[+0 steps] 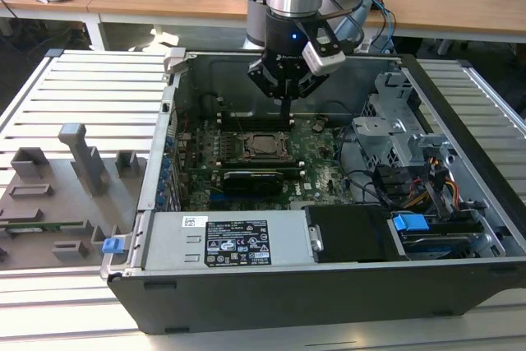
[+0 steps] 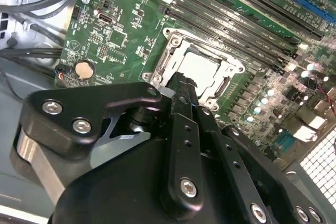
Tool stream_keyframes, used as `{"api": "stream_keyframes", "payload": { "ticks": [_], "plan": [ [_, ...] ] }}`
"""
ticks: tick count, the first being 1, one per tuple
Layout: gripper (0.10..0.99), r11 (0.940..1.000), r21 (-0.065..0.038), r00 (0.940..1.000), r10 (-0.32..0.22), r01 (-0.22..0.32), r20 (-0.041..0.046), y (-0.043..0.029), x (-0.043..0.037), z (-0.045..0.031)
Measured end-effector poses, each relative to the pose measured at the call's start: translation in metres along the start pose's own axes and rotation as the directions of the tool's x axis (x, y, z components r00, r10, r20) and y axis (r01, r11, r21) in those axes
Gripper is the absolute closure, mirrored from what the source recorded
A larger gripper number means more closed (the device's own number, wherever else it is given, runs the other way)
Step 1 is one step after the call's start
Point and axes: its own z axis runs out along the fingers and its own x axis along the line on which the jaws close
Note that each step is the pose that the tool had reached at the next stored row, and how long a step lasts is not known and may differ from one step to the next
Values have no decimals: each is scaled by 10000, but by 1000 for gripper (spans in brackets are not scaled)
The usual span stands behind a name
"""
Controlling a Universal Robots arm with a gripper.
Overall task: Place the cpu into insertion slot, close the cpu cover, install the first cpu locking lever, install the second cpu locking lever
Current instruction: 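Install the first cpu locking lever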
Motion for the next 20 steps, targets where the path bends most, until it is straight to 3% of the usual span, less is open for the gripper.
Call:
{"api": "stream_keyframes", "payload": {
  "ticks": [4,6,8,10,11,12,16,19,20],
  "plan": [
    [980,10000,-12,10000,-97,97,8,0,0,0],
    [980,9992,-392,10000,-81,81,-15,0,0,0],
    [980,9985,-547,10000,-75,73,-25,0,-1,0],
    [980,9984,-554,9999,-77,73,-71,1,-9,1],
    [980,9985,-541,9995,-94,77,-307,1,-22,3],
    [980,9986,-531,9988,-105,79,-479,2,-28,4],
    [980,9986,-530,9987,-105,79,-494,1,-14,3],
    [980,9986,-530,9987,-105,79,-494,-13,204,-6],
    [980,9986,-530,9987,-106,80,-493,-15,234,-8]
  ]
}}
